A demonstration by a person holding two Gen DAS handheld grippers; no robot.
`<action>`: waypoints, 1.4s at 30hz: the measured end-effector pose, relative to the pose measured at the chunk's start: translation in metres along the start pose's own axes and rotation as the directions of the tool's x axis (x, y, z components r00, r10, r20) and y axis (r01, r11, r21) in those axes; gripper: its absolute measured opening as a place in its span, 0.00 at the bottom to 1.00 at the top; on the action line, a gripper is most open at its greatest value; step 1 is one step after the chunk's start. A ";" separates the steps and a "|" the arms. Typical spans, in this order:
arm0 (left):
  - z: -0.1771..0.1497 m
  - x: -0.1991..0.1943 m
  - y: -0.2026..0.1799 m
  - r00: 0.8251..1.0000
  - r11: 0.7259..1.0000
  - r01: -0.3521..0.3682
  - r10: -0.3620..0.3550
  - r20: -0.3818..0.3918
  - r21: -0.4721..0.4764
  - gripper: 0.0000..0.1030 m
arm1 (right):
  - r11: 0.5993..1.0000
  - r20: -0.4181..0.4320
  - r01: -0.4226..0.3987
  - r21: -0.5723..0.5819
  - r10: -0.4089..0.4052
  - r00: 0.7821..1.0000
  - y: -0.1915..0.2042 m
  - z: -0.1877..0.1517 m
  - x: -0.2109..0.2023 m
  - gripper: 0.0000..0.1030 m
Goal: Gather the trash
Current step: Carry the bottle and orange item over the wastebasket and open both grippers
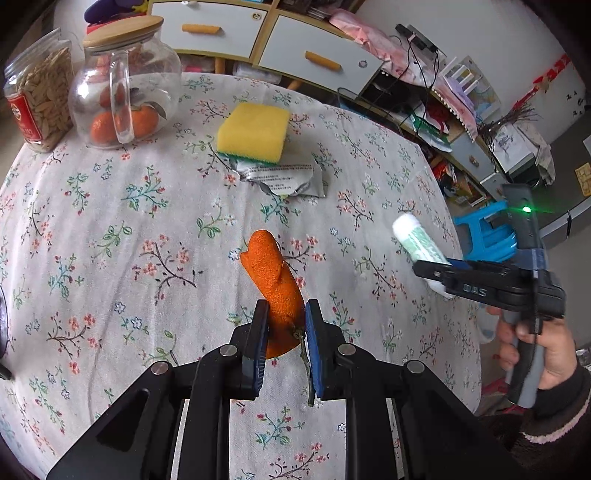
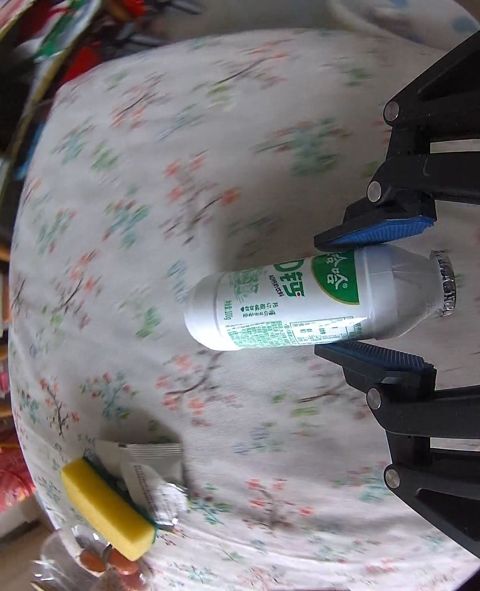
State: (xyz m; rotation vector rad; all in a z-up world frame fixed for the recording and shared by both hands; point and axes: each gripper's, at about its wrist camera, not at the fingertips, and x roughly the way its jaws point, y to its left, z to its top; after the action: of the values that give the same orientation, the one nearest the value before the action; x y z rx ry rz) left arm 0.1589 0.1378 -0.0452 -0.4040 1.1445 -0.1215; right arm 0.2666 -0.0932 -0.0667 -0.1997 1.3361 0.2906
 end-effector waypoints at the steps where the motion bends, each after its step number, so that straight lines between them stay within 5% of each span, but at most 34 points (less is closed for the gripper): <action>1: -0.002 0.000 -0.002 1.000 1.000 -0.001 0.001 -0.001 0.004 0.20 | 1.000 0.004 -0.004 0.008 0.004 1.000 -0.004 -0.006 -0.004 0.39; 14: -0.033 0.008 -0.038 1.000 0.998 0.003 -0.003 -0.007 0.060 0.20 | 0.984 0.105 -0.055 0.169 0.038 0.994 -0.073 -0.081 -0.048 0.39; 24: -0.046 0.025 -0.079 1.000 0.993 0.004 -0.002 -0.017 0.119 0.20 | 0.949 0.189 -0.105 0.298 0.049 0.981 -0.132 -0.103 -0.079 0.39; 38: -0.042 0.055 -0.180 0.998 0.963 0.037 -0.023 -0.055 0.268 0.20 | 0.837 0.184 -0.039 0.547 -0.075 0.980 -0.270 -0.158 -0.085 0.40; 42: -0.042 0.066 -0.221 0.997 0.944 0.057 -0.036 -0.070 0.324 0.20 | 0.799 0.199 -0.058 0.599 -0.078 0.977 -0.294 -0.167 -0.084 0.62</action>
State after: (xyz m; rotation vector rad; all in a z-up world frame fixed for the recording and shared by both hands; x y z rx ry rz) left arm 0.1733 -0.0957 -0.0347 -0.1330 1.1525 -0.3623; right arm 0.1889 -0.4309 -0.0289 0.3592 1.1488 -0.1349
